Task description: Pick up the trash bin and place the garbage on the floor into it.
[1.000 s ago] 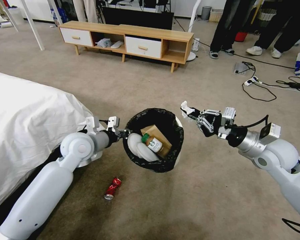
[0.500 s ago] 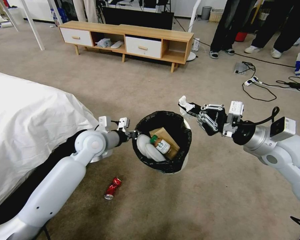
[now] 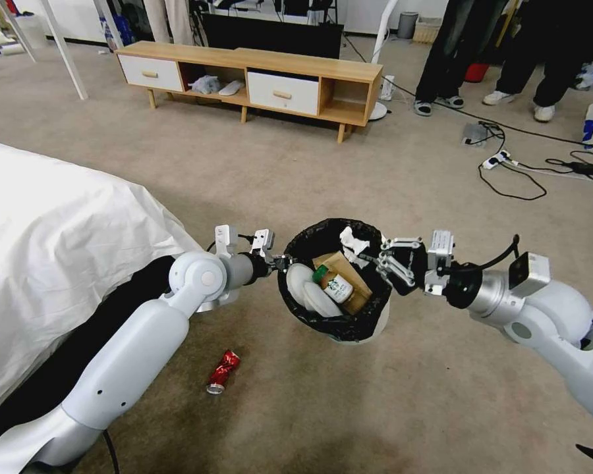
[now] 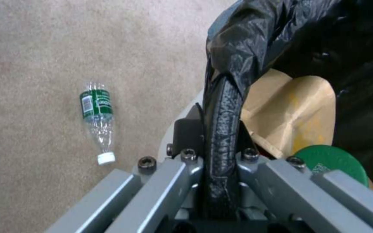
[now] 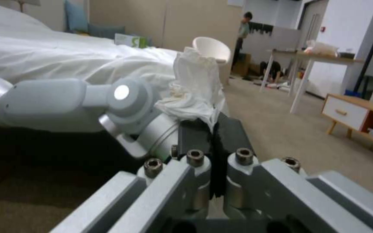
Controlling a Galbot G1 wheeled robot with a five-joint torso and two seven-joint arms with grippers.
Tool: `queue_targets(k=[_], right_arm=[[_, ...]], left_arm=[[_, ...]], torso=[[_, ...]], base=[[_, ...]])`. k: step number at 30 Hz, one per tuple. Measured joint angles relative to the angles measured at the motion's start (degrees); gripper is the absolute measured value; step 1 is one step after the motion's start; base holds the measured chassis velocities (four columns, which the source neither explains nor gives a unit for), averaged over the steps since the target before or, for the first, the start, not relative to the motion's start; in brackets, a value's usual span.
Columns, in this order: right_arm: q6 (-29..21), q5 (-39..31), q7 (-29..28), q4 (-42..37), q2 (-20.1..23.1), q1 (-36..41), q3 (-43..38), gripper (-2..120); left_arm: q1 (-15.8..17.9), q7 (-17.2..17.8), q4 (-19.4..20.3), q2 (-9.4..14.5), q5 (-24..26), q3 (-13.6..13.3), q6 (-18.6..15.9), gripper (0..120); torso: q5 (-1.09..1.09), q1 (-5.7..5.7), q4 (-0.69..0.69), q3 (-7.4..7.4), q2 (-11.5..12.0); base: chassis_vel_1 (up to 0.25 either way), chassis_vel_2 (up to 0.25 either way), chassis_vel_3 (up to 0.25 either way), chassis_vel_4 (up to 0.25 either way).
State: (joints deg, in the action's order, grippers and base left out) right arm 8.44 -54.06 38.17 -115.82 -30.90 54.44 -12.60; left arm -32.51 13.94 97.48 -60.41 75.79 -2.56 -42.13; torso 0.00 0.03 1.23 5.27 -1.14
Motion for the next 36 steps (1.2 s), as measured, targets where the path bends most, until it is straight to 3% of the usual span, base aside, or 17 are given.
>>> queue_targets(k=[14,16,18,20,24,26,29,32,34,36], right_arm=[[-0.12,1.09,-0.99,1.77,0.51,0.02,2.55,1],[-0.17,1.26,-1.4,1.91,0.51,-0.02,2.59,13],[-0.19,1.27,-1.56,1.91,0.5,-0.05,2.59,16],[-0.23,1.26,-1.74,1.8,0.47,-0.17,2.58,29],[-0.28,1.22,-1.78,1.75,0.45,-0.32,2.51,39],[-0.32,1.17,-1.82,1.74,0.4,-0.54,2.37,52],[-0.32,1.13,-1.83,1.74,0.41,-0.58,2.26,57],[-0.33,1.02,-1.84,1.74,0.55,-0.58,1.97,74],[-0.33,1.02,-1.84,1.74,0.55,-0.58,1.97,74],[-0.33,1.0,-1.84,1.8,0.61,-0.58,1.87,84]], left_arm=[[-0.28,-0.17,1.19,0.17,0.02,0.17,0.0,2],[-0.34,-0.17,1.38,0.22,-0.05,0.17,0.0,2],[-0.36,-0.17,1.45,0.27,-0.07,0.17,0.0,2],[-0.42,-0.18,1.59,0.48,-0.08,0.3,0.0,2],[-0.52,-0.18,1.7,0.53,-0.1,0.41,0.0,2],[-0.69,-0.18,1.83,0.53,-0.18,0.52,0.0,2],[-0.81,-0.18,1.92,0.52,-0.3,0.6,0.0,2],[-1.06,-0.18,2.11,0.48,-0.68,0.66,0.0,2],[-1.06,-0.18,2.11,0.48,-0.68,0.66,0.0,2],[-1.09,-0.18,2.14,0.44,-0.85,0.67,0.0,2]], torso=[[0.0,0.0,0.0,0.0,0.0],[0.0,0.0,0.01,0.0,0.0],[0.0,0.0,0.01,0.0,0.0],[0.0,0.0,0.0,0.0,0.0],[0.0,0.0,0.0,0.0,0.0],[0.0,0.0,0.0,0.0,0.0],[0.0,0.0,0.0,0.0,0.0],[0.0,0.0,0.0,0.0,0.0],[0.0,0.0,0.0,0.0,0.0],[0.0,0.0,0.0,0.0,0.0]], base=[[0.0,0.0,0.0,0.0],[0.0,0.0,0.0,0.0],[0.0,0.0,0.0,0.0],[0.0,0.0,0.0,0.0],[0.0,0.0,0.0,0.0],[0.0,0.0,0.0,0.0],[0.0,0.0,0.0,0.0],[0.0,0.0,0.0,0.0],[0.0,0.0,0.0,0.0],[0.0,0.0,0.0,0.0]])
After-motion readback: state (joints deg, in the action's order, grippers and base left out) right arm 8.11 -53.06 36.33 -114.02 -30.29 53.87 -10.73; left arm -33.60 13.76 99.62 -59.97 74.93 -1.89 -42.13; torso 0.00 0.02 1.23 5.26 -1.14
